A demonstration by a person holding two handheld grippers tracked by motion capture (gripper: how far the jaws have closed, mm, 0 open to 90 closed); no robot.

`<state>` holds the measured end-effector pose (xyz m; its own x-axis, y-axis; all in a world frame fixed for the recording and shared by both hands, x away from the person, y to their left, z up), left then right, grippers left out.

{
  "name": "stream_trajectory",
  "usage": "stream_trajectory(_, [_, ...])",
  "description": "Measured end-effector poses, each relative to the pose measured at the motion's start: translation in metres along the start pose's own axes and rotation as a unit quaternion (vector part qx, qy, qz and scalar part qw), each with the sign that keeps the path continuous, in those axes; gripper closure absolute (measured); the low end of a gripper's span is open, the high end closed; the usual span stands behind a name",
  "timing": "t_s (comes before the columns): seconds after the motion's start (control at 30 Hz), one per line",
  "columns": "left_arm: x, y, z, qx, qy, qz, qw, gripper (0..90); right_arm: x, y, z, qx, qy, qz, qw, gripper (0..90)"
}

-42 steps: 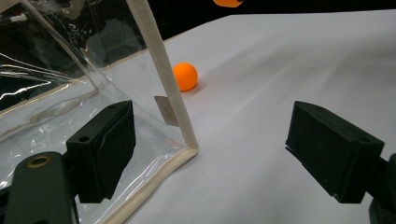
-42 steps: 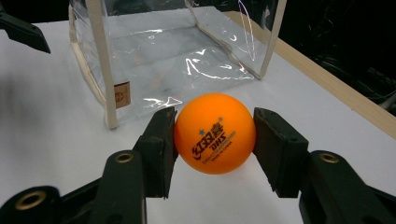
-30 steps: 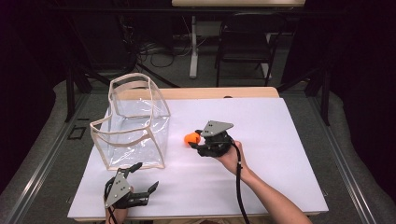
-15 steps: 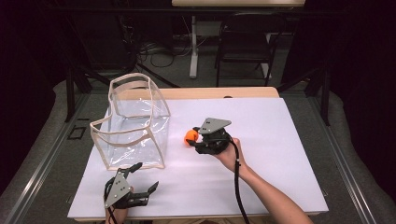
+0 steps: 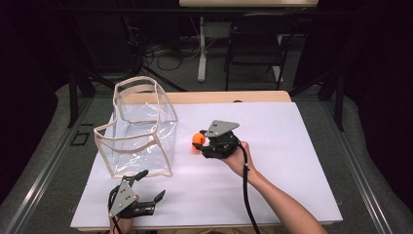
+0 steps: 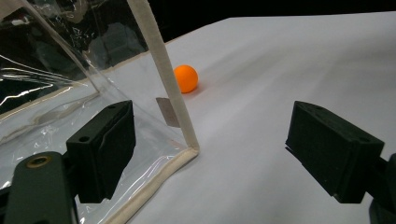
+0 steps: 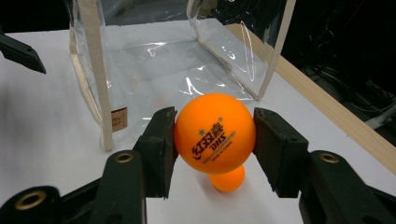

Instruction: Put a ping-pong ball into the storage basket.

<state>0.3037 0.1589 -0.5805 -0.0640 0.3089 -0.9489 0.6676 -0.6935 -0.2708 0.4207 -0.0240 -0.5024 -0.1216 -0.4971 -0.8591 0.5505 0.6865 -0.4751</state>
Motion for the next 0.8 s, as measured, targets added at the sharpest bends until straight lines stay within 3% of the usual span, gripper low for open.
stream_trajectory(0.8, [0.000,0.000,0.000,0.000,0.001,-0.001,1.0000,15.6,-0.014,0.002,0.005,0.002,-0.008,-0.001,1.0000,50.6])
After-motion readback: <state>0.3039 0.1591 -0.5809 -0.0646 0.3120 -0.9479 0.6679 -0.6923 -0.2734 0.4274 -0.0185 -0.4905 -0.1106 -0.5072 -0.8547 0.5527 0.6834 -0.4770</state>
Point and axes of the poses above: each handheld gripper's, and its own axes: y roughly forward along the jaws, x roughly out of its underside, z roughly to its right, the point moved 9 cm from there along y, roughly forward along the jaws, and after that the axes turned 2 degrees about x, right-handed, at the moved point
